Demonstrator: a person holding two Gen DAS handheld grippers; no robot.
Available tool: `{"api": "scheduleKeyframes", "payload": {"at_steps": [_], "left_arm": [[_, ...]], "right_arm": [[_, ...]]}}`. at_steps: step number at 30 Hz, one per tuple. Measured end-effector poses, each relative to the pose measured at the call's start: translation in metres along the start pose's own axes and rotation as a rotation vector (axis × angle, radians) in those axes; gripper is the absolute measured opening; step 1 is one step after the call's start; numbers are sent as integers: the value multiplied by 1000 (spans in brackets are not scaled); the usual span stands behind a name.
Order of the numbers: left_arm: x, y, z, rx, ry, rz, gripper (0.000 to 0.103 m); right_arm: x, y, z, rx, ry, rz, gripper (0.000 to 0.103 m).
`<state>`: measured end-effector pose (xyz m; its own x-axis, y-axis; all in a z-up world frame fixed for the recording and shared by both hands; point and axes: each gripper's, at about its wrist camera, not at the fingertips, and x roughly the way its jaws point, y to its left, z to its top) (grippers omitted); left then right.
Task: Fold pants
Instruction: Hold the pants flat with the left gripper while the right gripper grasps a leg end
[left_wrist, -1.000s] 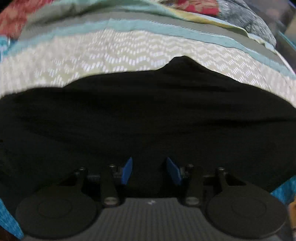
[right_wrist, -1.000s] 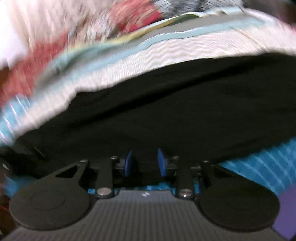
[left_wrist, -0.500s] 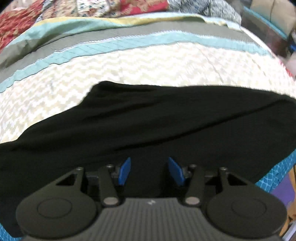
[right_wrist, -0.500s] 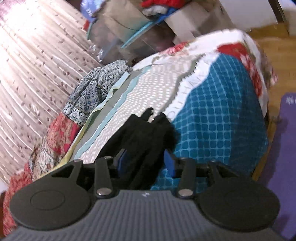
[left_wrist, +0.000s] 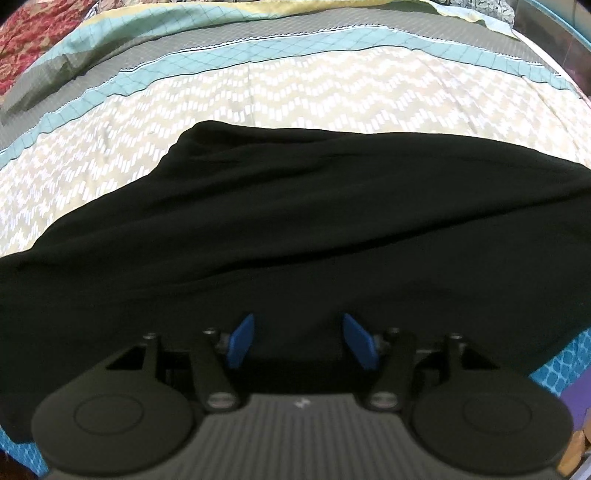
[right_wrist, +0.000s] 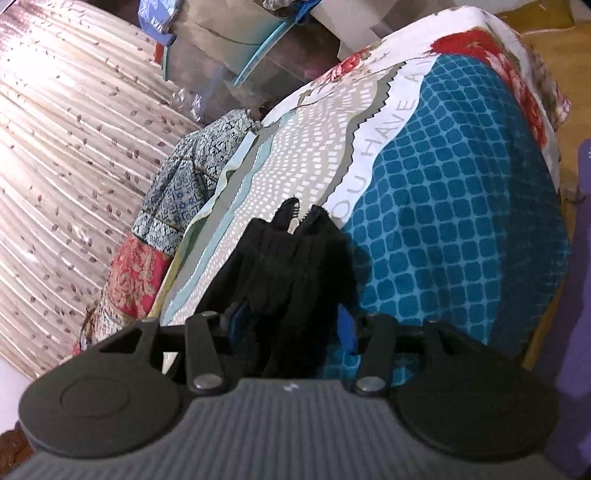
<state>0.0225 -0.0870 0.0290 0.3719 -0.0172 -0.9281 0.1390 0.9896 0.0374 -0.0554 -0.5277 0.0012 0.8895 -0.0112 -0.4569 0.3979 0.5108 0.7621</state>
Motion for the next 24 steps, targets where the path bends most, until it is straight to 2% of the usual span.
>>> {"api": "scheduleKeyframes", "payload": {"at_steps": [4, 6, 8, 9, 14, 19, 24], "left_arm": [[0, 1, -1, -2, 2, 4, 58], [0, 2, -2, -4, 2, 4, 59], [0, 1, -2, -5, 0, 4, 60], [0, 1, -2, -5, -1, 4, 61], [0, 4, -2, -14, -4, -9, 61], [1, 11, -4, -27, -7, -27, 61], [-1, 13, -6, -29, -14, -32, 60]], "right_arm": [[5, 5, -4, -4, -24, -29, 53], [7, 7, -4, -11, -29, -47, 47], [11, 9, -4, -24, -5, -72, 16], [12, 9, -3, -18, 8, -66, 14], [4, 29, -4, -107, -19, -57, 12], [0, 62, -11, -294, -50, -75, 11], [6, 46, -13, -269, -48, -159, 12]]}}
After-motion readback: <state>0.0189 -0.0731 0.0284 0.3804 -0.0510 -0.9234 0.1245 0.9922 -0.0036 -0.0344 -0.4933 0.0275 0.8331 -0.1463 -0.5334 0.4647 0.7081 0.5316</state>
